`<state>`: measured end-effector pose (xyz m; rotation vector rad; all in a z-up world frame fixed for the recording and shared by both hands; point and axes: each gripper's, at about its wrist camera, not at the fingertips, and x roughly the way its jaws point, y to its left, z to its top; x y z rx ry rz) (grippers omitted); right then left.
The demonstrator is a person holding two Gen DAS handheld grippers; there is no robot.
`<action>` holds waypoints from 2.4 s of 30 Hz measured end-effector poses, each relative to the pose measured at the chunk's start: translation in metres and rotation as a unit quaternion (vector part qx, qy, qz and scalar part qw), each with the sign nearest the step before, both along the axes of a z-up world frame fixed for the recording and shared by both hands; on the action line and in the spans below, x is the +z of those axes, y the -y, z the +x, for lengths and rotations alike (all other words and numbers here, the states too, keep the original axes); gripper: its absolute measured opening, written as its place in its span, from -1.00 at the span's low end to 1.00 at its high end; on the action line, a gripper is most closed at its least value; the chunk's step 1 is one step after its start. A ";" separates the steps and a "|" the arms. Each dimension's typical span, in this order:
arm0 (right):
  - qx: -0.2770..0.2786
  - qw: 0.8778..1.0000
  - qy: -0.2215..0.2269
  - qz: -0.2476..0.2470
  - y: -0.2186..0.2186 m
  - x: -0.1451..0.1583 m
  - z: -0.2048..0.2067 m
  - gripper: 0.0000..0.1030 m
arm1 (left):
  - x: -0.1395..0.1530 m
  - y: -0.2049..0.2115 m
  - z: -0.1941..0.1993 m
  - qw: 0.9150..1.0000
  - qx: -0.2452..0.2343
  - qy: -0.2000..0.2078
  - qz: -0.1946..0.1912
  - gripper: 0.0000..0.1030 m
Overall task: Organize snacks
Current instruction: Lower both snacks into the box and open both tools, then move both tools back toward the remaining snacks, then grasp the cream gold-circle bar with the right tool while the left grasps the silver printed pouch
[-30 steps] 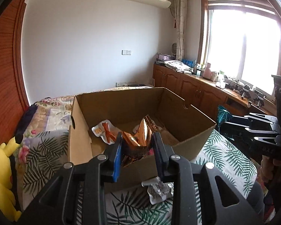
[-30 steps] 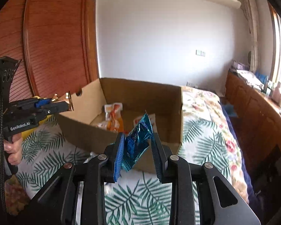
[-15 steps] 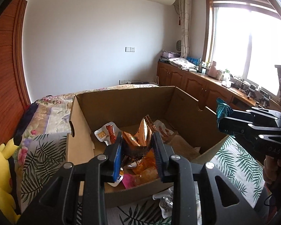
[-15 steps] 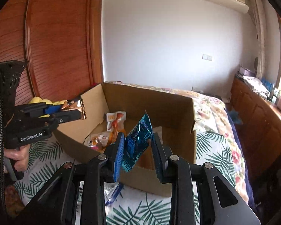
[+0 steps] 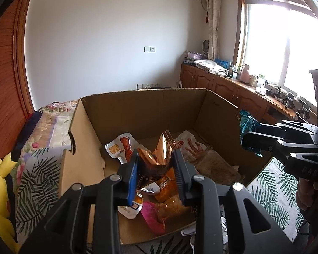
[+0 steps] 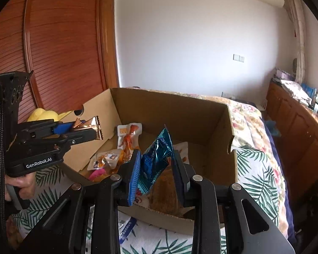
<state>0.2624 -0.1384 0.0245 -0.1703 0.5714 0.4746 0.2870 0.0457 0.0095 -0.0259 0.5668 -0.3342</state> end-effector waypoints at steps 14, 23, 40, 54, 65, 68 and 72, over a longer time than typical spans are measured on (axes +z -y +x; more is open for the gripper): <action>0.006 1.000 -0.012 0.007 -0.002 -0.013 0.013 -0.41 | -0.010 0.003 0.009 1.000 0.001 -0.007 -0.003 -0.18; 0.002 1.000 -0.010 0.005 -0.003 -0.014 0.014 -0.08 | -0.006 0.001 0.002 1.000 0.006 -0.001 -0.007 0.02; 0.016 1.000 -0.006 0.024 -0.002 -0.001 -0.069 -0.08 | 0.017 -0.010 -0.070 0.999 0.022 0.027 0.006 0.33; -0.007 0.997 -0.070 0.020 0.002 -0.058 -0.105 -0.08 | -0.028 -0.018 -0.106 0.999 0.032 -0.018 0.002 0.36; -0.007 0.992 -0.125 0.021 -0.008 -0.091 -0.103 -0.15 | -0.050 -0.015 -0.108 0.999 0.034 -0.041 0.011 0.36; -0.008 0.989 -0.142 0.023 -0.011 -0.099 -0.100 -0.15 | -0.052 -0.014 -0.109 0.998 0.033 -0.044 0.009 0.36; -0.010 0.986 -0.163 0.036 -0.011 -0.106 -0.097 -0.15 | -0.056 -0.014 -0.107 0.998 0.034 -0.050 0.006 0.36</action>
